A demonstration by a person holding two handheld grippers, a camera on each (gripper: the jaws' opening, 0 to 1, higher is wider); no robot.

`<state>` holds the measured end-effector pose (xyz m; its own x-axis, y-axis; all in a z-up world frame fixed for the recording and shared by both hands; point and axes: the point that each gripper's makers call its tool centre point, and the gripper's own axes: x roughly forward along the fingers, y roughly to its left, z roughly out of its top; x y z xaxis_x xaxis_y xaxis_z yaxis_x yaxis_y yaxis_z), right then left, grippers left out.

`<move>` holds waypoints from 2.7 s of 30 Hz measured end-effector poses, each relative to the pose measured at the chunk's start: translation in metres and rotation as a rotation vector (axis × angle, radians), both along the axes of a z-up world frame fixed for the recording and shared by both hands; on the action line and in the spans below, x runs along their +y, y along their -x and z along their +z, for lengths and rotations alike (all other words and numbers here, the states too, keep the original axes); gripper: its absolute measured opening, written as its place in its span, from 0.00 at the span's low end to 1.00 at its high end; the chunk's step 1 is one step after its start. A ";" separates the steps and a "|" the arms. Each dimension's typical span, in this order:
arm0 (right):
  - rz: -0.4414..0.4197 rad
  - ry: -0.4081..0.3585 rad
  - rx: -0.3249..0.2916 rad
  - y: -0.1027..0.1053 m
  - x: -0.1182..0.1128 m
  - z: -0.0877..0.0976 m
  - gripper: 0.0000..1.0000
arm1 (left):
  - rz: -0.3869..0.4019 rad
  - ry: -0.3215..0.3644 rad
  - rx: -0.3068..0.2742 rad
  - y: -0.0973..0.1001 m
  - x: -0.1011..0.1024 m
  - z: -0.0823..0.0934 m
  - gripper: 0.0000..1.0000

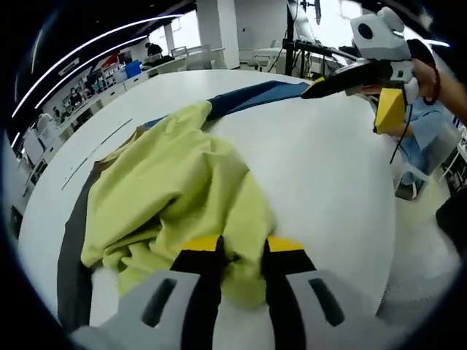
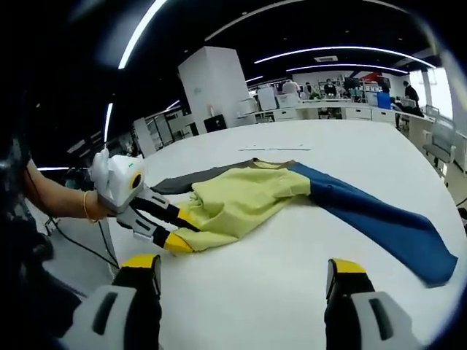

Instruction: Fold the garment on the visible template until the final outline fits inside the template.

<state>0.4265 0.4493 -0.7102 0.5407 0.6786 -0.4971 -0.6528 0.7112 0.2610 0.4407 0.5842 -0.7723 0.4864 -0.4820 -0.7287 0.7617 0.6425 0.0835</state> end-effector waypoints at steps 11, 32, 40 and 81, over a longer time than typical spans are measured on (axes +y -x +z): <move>0.007 -0.009 -0.005 -0.001 0.006 0.002 0.94 | 0.005 0.116 -0.007 -0.007 0.002 0.036 0.05; -0.023 -0.004 -0.023 -0.013 0.006 0.007 0.88 | 0.369 0.430 -0.045 -0.084 0.057 0.093 0.05; -0.029 -0.005 -0.023 -0.019 0.013 0.007 0.85 | 0.456 0.492 -0.022 -0.103 0.077 0.082 0.05; 0.100 -0.050 0.009 -0.031 0.084 -0.005 0.62 | 0.548 0.296 -0.041 -0.141 0.126 0.023 0.11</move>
<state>0.4579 0.5332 -0.7156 0.4648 0.7530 -0.4659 -0.7175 0.6286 0.3001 0.5820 0.7097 -0.7497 0.7451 -0.3331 -0.5779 0.3145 0.9395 -0.1361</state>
